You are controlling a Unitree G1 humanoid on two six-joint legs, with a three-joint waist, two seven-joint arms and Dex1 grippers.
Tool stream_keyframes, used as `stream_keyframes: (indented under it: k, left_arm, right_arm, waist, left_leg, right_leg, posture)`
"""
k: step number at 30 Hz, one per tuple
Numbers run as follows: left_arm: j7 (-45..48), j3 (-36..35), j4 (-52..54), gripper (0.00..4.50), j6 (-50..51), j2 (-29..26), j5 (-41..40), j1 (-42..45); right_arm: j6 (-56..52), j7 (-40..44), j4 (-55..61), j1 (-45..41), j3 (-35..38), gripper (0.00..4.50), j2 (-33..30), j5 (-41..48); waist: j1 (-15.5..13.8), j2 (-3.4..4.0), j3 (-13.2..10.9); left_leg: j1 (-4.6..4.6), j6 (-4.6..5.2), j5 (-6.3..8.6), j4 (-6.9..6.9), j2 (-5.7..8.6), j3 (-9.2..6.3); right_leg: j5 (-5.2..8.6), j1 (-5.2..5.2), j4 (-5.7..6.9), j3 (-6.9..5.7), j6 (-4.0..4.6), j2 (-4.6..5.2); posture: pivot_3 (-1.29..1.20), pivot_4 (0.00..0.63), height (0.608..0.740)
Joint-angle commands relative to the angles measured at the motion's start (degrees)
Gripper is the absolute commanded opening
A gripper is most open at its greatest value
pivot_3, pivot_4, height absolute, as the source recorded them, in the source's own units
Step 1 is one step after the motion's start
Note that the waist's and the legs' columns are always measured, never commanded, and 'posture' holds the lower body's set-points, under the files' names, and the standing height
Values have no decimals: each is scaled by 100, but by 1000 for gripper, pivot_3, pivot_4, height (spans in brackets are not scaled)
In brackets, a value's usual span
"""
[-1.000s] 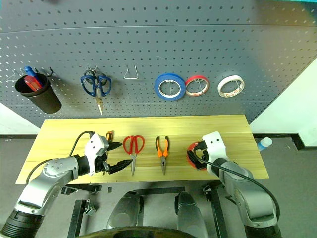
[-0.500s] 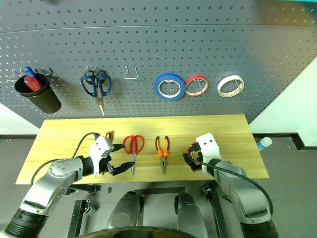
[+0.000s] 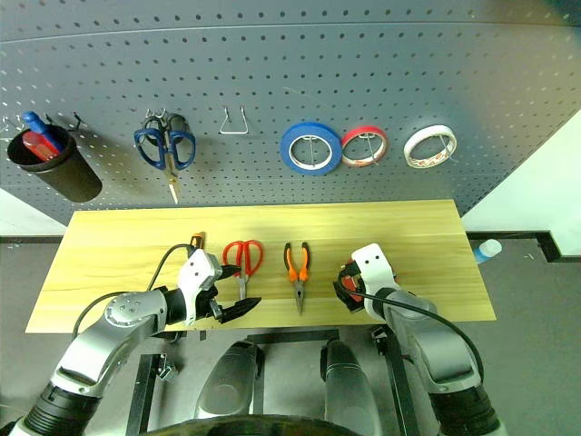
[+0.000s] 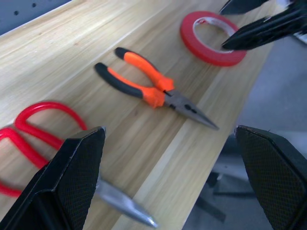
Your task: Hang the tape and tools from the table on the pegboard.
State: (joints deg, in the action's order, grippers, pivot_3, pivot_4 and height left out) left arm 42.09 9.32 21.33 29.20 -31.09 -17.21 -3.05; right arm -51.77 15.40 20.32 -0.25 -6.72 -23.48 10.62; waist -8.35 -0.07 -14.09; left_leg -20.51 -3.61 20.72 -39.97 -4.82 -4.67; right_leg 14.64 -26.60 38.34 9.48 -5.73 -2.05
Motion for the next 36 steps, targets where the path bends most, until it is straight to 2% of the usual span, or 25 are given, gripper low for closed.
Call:
stream_keyframes:
  k: [1, 13, 19, 34, 35, 36]
  left_arm:
    - [-6, -201, 336, 4500, -9, 54, -256, -78]
    - [-13, -240, 661, 4500, 92, -20, -451, -238]
    - [-44, -301, 809, 4500, 173, -94, -514, -349]
    - [-147, -384, 1069, 4500, 341, -219, -668, -475]
    - [-150, -390, 1063, 4500, 343, -219, -671, -464]
    - [-154, -401, 1056, 4500, 344, -218, -671, -447]
  right_arm:
    - [157, -104, -147, -107, -101, 4349, 91, -195]
    - [134, -52, -604, -311, -345, 4349, 157, -484]
    - [172, -85, -888, -490, -362, 4349, 213, -623]
    - [56, -74, -772, -510, -339, 4349, 224, -657]
    - [61, -74, -767, -510, -334, 3953, 228, -654]
    - [76, -74, -759, -524, -324, 3796, 233, -651]
  waist:
    - [0, -1, -42]
    - [1, -3, -202]
    - [8, -2, -222]
    - [-1, -9, -291]
    - [-1, -10, -292]
    - [-1, -9, -293]
  left_leg:
    - [0, 2, 1, 0, 0, 0]
    - [-18, 5, 3, -1, 0, 0]
    - [-84, 5, 2, -8, 0, -1]
    - [-88, 6, 3, -5, 0, -2]
    - [-88, 6, 3, -5, 0, -2]
    - [-88, 6, 3, -5, 0, -2]
  right_leg:
    - [1, 0, 0, 0, 0, 0]
    - [-1, -16, 0, 1, 4, 0]
    - [-9, -77, 6, 1, 14, 0]
    - [-6, -80, 4, 0, 11, 0]
    - [-6, -80, 4, 0, 11, 0]
    - [-6, -80, 4, 0, 11, 0]
  posture:
    - [307, 262, 677]
    - [312, 281, 677]
    - [315, 290, 677]
    - [322, 296, 677]
    - [322, 296, 677]
    - [324, 294, 677]
